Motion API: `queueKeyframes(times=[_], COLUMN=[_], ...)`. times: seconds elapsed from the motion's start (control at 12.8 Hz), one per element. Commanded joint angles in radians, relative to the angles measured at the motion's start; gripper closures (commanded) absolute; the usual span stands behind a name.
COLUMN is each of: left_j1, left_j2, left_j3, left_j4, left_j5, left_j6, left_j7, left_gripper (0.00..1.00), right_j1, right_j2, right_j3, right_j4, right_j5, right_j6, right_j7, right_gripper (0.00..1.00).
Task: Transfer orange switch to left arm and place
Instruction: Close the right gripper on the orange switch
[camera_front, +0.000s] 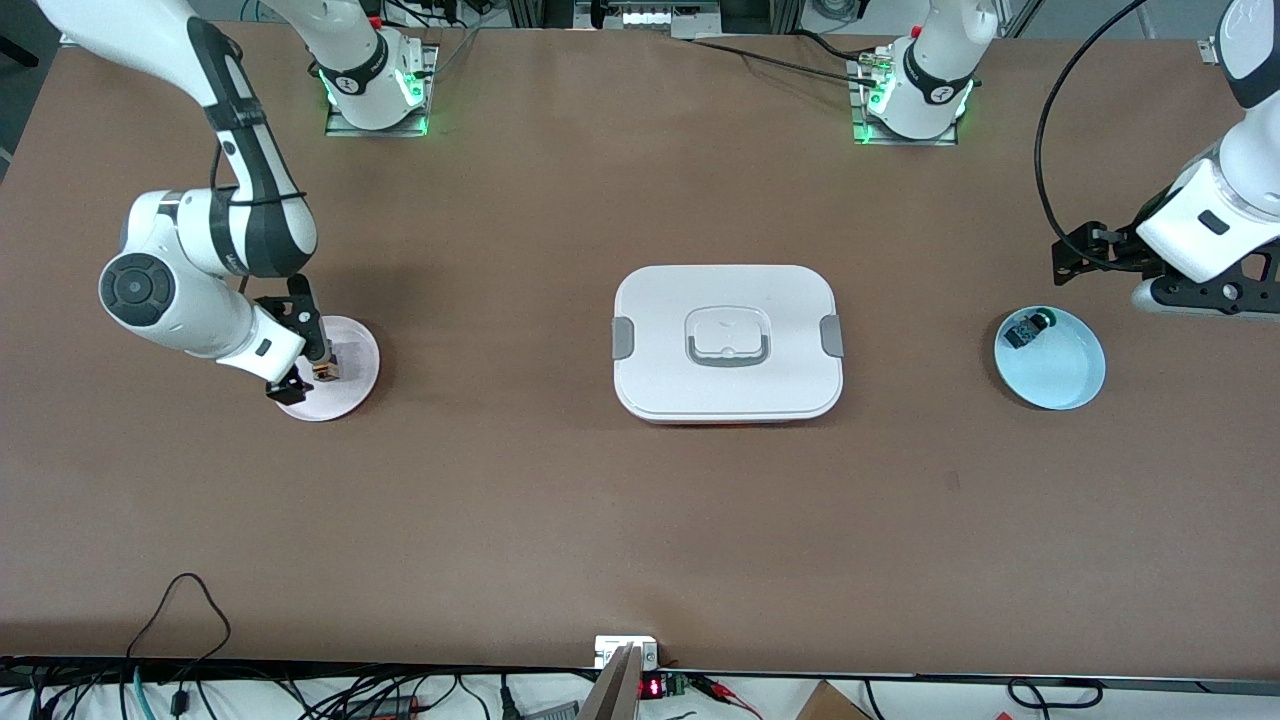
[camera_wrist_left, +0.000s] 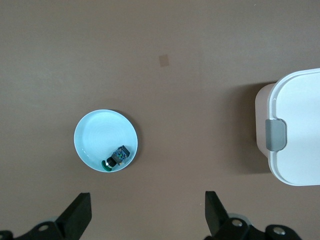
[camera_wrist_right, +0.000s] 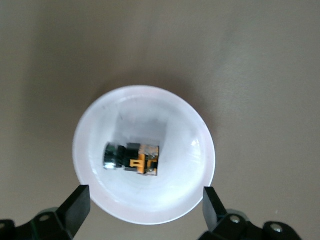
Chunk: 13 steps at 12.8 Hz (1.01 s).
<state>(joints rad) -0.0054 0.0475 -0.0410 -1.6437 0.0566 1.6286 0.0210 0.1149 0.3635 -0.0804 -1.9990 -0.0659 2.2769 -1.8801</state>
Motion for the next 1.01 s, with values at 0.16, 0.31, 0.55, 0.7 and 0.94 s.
queueKeyframes(times=[0.16,0.31,0.55,0.7,0.94], left_j1=[0.015,0.015,0.015,0.015,0.015], left_j2=[0.014,0.014,0.014,0.014,0.014], left_j3=[0.004,0.004,0.004,0.003,0.003], left_j4=[0.03,0.03,0.03,0.03,0.03], left_j5=[-0.017,-0.018,-0.018,-0.018,-0.018], left_j6=[-0.029,-0.038,-0.039,-0.039,-0.039], left_j7=[0.008,0.008,0.007,0.007,0.007], left_gripper=[0.0,0.0,0.0,0.0,0.0], right_j1=[-0.009,-0.011,-0.04,-0.049,-0.054], right_j2=[0.038,0.04,0.045,0.045,0.045], right_j3=[0.01,0.01,0.008,0.008,0.008], right_j4=[-0.044,-0.066,-0.098,-0.11,-0.122], right_j5=[0.035,0.063,0.115,0.121,0.121], right_j6=[0.094,0.098,0.108,0.122,0.144], right_j7=[-0.119,-0.119,-0.119,-0.119,-0.111], right_gripper=[0.0,0.0,0.0,0.0,0.0])
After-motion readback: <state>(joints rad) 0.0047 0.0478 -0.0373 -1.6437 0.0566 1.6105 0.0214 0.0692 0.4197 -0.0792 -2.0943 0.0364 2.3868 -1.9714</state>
